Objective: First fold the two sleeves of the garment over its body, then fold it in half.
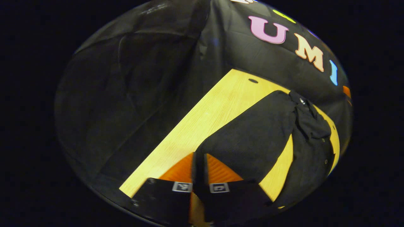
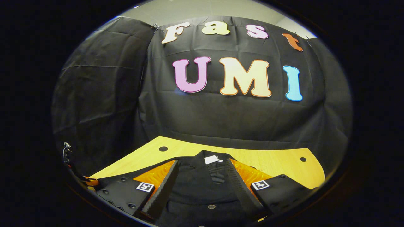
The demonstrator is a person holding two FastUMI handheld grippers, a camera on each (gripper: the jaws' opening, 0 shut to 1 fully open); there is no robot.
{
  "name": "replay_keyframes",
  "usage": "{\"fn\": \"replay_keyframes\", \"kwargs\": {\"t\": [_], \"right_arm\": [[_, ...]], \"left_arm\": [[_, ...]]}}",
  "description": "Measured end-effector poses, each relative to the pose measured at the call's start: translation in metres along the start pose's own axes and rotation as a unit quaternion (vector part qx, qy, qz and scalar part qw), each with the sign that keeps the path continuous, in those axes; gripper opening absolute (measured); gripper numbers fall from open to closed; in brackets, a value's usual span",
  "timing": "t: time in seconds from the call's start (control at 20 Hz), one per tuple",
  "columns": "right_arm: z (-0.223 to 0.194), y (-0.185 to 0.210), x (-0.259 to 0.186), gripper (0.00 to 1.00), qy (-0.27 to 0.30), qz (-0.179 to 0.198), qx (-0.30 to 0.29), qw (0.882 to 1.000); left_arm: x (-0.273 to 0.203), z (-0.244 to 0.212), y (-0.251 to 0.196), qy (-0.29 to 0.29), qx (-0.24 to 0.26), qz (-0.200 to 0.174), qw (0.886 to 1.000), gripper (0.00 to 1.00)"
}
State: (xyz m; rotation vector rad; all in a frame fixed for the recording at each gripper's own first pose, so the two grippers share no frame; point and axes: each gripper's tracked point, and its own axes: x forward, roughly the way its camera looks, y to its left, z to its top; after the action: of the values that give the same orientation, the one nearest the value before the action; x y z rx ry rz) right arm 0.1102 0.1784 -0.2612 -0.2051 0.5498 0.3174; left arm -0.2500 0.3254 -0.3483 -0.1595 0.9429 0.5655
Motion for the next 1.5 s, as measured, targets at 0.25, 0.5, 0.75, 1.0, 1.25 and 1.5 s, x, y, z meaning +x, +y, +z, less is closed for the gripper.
{"fn": "replay_keyframes", "kwargs": {"t": [0.25, 0.5, 0.75, 1.0, 1.25, 1.5], "right_arm": [[0.001, -0.015, -0.011, 0.96, -0.007, -0.006, 0.0, 1.0], [-0.002, -0.037, -0.025, 0.94, -0.013, -0.016, 0.008, 1.0], [-0.007, -0.061, -0.041, 0.94, -0.02, -0.023, 0.02, 0.999], [-0.015, -0.099, -0.066, 0.94, -0.027, -0.043, 0.025, 0.998], [-0.026, -0.147, -0.094, 0.94, -0.03, -0.071, 0.047, 0.996], [-0.038, -0.193, -0.122, 0.95, -0.034, -0.1, 0.075, 0.992]], "left_arm": [[-0.004, 0.005, -0.01, 0.01, -0.017, -0.009, 1.0, 0.0], [-0.014, 0.059, -0.03, -0.045, -0.017, -0.026, 0.998, 0.0], [-0.022, 0.114, -0.066, -0.093, 0.001, -0.056, 0.994, 0.0], [-0.022, 0.152, -0.125, -0.127, 0.03, -0.094, 0.987, 0.0], [-0.024, 0.186, -0.198, -0.166, 0.072, -0.139, 0.974, 0.0], [-0.03, 0.198, -0.265, -0.177, 0.091, -0.178, 0.964, 0.0]]}}
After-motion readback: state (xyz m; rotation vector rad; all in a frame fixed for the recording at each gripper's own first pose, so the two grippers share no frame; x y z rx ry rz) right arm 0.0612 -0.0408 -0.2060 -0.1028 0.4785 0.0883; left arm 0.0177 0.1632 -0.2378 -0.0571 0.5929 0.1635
